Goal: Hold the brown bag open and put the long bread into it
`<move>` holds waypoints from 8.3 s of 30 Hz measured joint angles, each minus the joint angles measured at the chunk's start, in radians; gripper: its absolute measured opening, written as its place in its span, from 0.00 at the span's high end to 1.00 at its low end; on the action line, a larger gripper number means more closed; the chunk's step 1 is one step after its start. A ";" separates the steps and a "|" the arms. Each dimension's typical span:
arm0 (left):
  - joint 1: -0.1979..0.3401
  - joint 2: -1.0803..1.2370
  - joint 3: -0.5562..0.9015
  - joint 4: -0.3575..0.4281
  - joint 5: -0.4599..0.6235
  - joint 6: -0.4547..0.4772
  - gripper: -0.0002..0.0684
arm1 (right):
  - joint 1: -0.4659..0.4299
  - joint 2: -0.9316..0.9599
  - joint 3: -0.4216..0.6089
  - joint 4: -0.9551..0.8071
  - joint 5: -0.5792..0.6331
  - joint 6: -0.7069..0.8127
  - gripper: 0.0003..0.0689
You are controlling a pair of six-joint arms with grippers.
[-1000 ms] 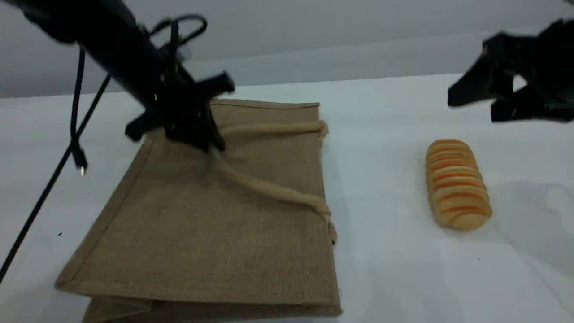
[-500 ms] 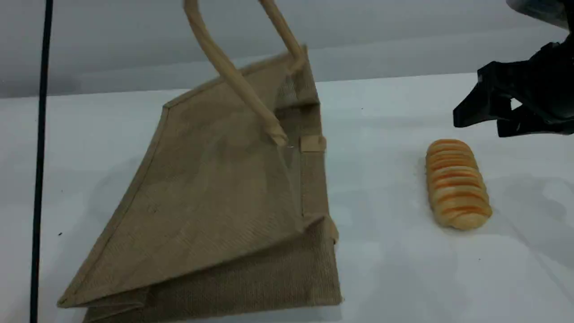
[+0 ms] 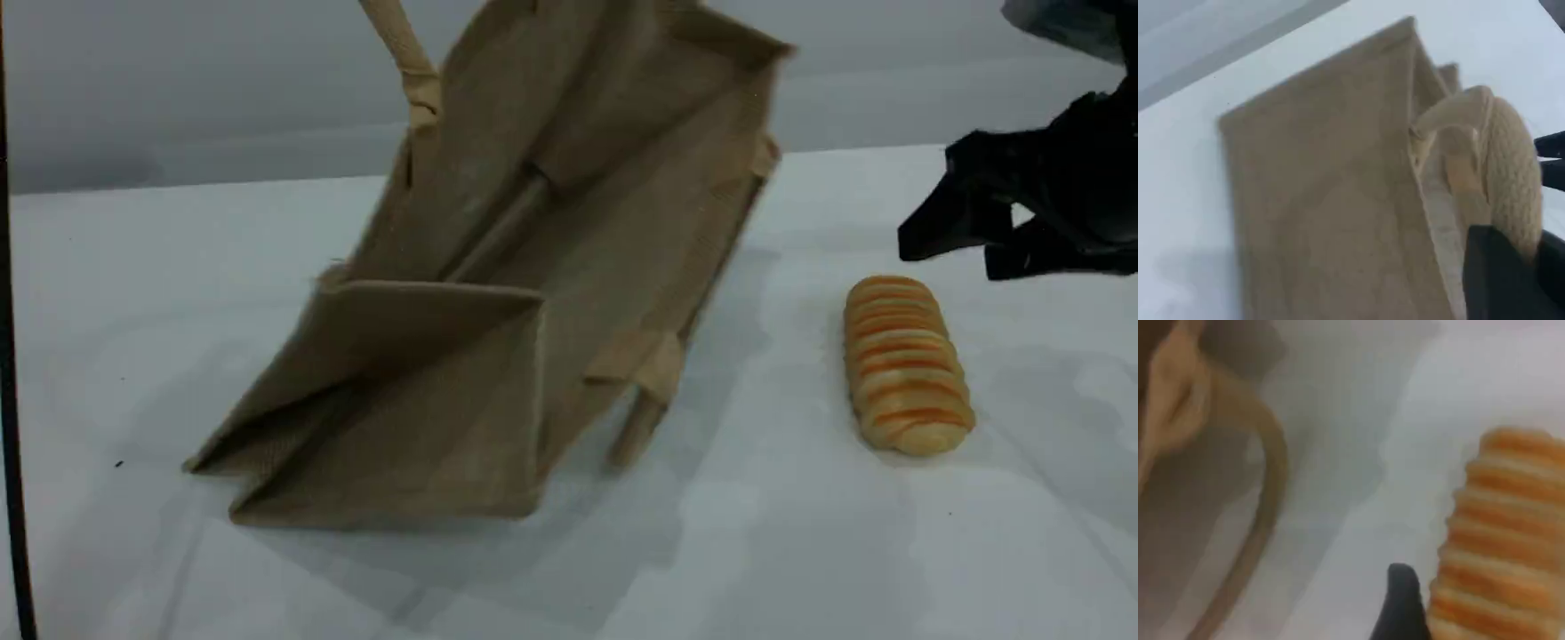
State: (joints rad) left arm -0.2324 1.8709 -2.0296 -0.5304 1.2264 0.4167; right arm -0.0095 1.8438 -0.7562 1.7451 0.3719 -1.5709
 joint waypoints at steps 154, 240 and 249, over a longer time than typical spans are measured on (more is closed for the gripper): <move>-0.282 0.512 0.013 -0.015 -0.126 0.050 0.70 | 0.069 -1.195 -0.318 -1.647 0.852 1.512 0.23; -0.607 -1.738 1.527 0.502 -0.152 -0.453 0.33 | 0.062 -1.844 0.250 -1.666 0.694 1.515 0.23; -0.607 -1.737 1.526 0.502 -0.149 -0.451 0.33 | -0.002 -1.844 0.250 -1.662 0.693 1.515 0.23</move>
State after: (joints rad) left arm -0.8396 0.1341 -0.5034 -0.0286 1.0772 -0.0343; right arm -0.0113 0.0000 -0.5057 0.0830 1.0649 -0.0562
